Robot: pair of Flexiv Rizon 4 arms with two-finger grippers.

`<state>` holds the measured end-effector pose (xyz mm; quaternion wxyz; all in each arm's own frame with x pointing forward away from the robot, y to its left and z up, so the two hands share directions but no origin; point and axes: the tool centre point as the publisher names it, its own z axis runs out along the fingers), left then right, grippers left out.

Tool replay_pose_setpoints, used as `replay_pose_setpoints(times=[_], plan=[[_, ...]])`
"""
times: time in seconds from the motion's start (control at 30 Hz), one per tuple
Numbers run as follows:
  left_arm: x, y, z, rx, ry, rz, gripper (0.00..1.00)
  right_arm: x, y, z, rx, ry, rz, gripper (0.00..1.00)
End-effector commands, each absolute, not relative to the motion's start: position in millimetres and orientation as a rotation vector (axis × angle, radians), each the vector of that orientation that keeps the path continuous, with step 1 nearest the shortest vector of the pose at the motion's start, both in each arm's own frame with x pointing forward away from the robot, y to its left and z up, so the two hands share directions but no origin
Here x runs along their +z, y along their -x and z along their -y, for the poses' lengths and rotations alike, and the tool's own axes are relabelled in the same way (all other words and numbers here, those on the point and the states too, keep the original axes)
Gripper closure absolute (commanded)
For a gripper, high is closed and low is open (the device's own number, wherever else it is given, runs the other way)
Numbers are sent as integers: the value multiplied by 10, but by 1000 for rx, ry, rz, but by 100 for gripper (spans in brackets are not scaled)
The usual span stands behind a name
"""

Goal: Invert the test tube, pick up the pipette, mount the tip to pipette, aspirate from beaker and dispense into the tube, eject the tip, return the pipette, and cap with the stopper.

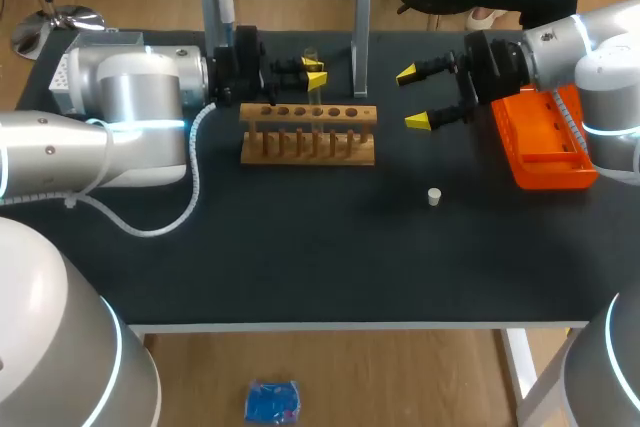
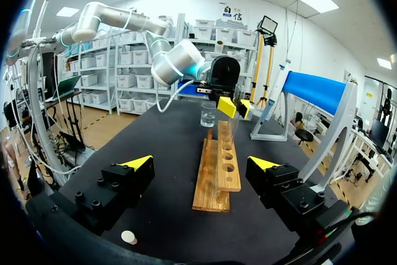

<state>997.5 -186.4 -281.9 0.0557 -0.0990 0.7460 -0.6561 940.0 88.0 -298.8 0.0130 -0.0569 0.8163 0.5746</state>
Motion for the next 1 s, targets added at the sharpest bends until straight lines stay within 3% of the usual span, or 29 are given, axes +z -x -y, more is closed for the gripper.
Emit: replay_pose_setpoints(times=[0.03,1.0], plan=[[-2871,-9970,1861,-1988,309,-2267,100,-2988,-9401,-875,1790,179,-2544,0],[-2834,-9964,1898,-1918,217,-2302,100,-2988,-9401,-875,1790,179,-2544,0]])
